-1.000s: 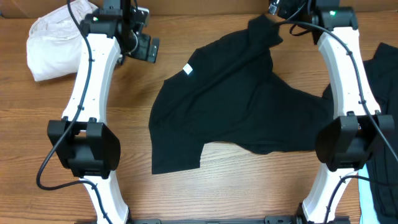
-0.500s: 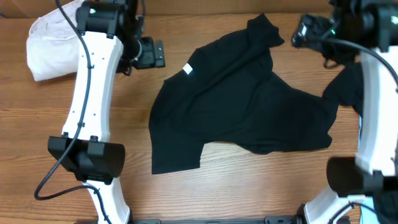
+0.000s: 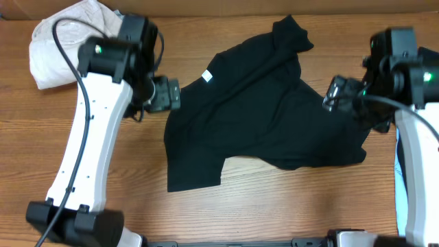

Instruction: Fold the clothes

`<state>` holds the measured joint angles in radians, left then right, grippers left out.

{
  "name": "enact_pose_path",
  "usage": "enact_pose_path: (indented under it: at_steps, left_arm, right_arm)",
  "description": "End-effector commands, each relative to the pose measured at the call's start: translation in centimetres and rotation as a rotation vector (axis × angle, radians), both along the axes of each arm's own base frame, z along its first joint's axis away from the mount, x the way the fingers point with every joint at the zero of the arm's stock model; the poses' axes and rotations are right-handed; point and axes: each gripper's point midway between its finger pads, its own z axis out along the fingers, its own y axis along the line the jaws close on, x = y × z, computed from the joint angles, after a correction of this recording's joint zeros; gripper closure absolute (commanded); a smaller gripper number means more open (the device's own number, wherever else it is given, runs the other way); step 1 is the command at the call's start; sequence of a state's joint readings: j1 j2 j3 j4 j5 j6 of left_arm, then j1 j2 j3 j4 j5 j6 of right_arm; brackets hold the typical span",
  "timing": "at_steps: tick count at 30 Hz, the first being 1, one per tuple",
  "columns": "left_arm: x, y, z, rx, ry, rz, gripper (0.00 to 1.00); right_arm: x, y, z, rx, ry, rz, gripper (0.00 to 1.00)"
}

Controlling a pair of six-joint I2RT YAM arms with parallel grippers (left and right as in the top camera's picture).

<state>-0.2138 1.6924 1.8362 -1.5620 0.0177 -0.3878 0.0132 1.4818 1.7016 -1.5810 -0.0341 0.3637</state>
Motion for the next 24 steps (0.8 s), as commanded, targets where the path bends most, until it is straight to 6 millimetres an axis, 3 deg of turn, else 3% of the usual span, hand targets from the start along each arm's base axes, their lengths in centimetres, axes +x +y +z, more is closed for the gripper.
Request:
enact_pose_path:
  at_steps: [1, 6, 11, 18, 24]
  left_arm:
    - [-2.9, 1.0, -3.2, 0.020, 0.043, 0.060, 0.05]
    - [-5.7, 1.0, -10.1, -0.002, 0.098, 0.053, 0.04]
    - [-8.3, -0.4, -16.3, -0.092, 0.192, 0.046, 0.12]
    - [-10.5, -1.8, -20.4, -0.163, 0.212, 0.001, 0.10]
    - [-12.8, -3.5, -22.1, -0.156, 0.236, -0.100, 0.11]
  right_arm:
    - [-2.5, -0.2, -1.0, 0.002, -0.023, -0.032, 0.06]
    - [-4.4, 0.5, -5.0, 0.044, 0.041, -0.027, 0.08]
    - [-5.6, 0.7, -8.5, 0.058, 0.122, -0.044, 0.11]
    - [-5.9, 0.7, -10.7, 0.058, 0.149, -0.048, 0.11]
    - [-5.8, 0.7, -11.1, 0.058, 0.145, -0.048, 0.10]
